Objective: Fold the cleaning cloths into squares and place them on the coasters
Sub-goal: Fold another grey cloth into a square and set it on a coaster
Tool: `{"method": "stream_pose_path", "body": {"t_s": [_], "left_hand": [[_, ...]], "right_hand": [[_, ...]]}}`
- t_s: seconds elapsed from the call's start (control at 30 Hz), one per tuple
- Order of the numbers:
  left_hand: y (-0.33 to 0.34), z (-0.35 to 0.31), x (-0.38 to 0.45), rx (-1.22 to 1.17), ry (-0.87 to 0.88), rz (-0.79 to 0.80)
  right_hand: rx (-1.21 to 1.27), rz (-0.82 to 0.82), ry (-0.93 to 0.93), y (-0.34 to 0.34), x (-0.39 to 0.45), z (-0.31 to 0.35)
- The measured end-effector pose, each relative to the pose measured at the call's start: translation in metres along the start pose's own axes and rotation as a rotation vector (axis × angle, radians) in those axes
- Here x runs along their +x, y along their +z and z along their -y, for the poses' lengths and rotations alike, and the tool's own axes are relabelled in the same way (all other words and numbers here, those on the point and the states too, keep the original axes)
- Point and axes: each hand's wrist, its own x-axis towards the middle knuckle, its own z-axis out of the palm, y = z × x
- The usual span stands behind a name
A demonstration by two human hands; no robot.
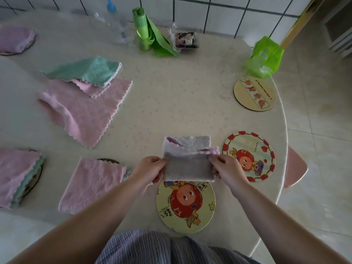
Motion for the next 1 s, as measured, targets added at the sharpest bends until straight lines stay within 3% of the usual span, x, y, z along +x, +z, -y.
{"method": "stream_pose_path", "body": {"t_s": [0.17,0.33,0.47,0.6,0.8,0.9,1.0], "left_hand": [[-0.001,0.009,0.008,0.272,0.029,-0.031],[0.003,0.015,0.006,0.488,0.283,-0.183],[0.002,0.013,0.005,0.429,0.426,-0.114],[0.001,0.011,0.008,0.603,0.608,-0.114],[0.003,0.015,0.013,0.717,0.594,-0.122],[0.004,0.017,0.013,0.909,0.696,-0.232],[0.008,0.019,0.014,1.162,0.878,-0.188]], "right_hand": [[-0.093,0.009,0.014,0.003,0.01,-0.006],[-0.169,-0.028,-0.025,0.005,0.016,-0.011],[-0.174,-0.106,-0.136,0.009,0.014,-0.014],[-0.19,-0.038,-0.301,0.01,0.011,-0.018],[-0.22,-0.106,-0.345,0.016,0.012,-0.027],[-0.403,-0.198,-0.402,0.016,0.012,-0.024],[-0.623,-0.116,-0.545,0.019,0.011,-0.019]]}}
